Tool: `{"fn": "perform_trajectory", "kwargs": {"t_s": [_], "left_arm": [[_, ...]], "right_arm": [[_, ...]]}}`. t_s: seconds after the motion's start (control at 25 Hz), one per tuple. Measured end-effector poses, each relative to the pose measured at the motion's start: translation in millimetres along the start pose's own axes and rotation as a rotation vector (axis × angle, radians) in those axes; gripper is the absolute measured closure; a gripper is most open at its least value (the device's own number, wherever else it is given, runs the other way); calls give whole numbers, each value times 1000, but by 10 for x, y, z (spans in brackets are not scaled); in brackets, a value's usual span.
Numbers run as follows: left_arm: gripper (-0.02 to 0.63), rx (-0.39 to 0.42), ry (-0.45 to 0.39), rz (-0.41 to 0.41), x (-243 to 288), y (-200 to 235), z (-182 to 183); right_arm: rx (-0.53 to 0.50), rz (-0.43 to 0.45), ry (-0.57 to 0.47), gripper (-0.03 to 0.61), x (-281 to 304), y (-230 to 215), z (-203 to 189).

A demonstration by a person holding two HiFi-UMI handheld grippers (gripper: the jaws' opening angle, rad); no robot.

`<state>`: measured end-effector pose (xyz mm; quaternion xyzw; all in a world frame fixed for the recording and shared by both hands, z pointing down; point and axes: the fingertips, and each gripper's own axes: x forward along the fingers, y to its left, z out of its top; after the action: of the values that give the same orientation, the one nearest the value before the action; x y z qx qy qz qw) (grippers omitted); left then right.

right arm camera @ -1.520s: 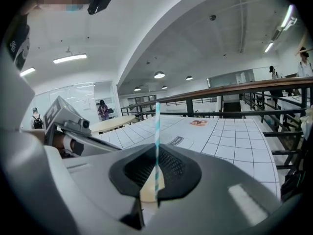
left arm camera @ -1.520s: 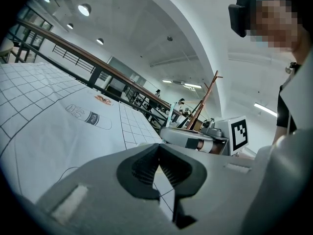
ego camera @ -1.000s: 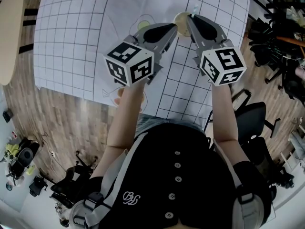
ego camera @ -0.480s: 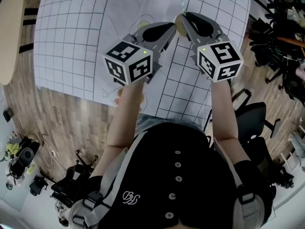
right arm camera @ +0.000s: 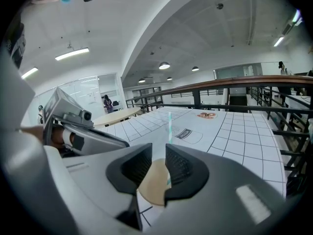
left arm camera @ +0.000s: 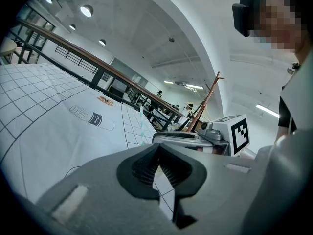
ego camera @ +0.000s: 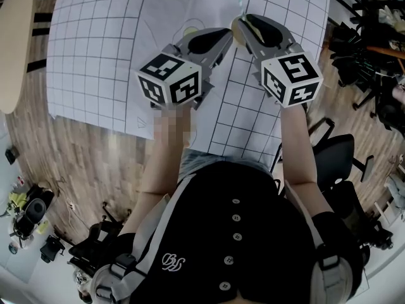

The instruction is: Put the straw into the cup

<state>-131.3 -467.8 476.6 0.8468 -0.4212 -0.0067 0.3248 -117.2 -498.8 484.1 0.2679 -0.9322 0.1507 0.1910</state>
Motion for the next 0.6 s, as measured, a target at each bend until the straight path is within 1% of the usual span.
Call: {"fn": "perform_trajectory", "kwargs": {"t_s": [0.36, 0.6], "left_arm": [[615, 25, -1, -19, -105, -191, 20], [615, 62, -2, -63, -159, -383, 58]], "right_arm": [[10, -23, -44, 502, -232, 97, 74], [-8, -81, -105, 509, -476, 134, 200]]}}
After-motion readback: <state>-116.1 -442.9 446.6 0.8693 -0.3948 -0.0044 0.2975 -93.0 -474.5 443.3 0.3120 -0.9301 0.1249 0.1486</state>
